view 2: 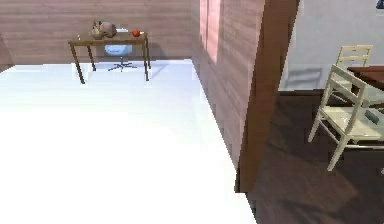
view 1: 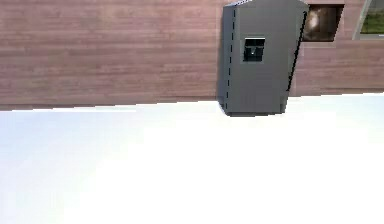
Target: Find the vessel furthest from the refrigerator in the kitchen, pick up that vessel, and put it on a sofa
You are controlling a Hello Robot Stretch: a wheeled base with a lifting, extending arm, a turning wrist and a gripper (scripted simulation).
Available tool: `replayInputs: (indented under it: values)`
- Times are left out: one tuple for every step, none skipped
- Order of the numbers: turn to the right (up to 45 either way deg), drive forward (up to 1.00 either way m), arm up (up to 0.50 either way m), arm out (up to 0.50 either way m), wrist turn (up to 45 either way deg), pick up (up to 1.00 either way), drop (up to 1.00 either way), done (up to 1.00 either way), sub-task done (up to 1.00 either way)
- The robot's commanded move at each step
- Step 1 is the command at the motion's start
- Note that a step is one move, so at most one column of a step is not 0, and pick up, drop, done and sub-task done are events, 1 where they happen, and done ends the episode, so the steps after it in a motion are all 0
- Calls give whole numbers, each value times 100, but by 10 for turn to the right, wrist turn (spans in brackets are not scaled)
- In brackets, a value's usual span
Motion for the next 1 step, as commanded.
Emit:
replayInputs:
  values:
    - [270, 0, 0, 0, 0, 0, 0, 0, 0]
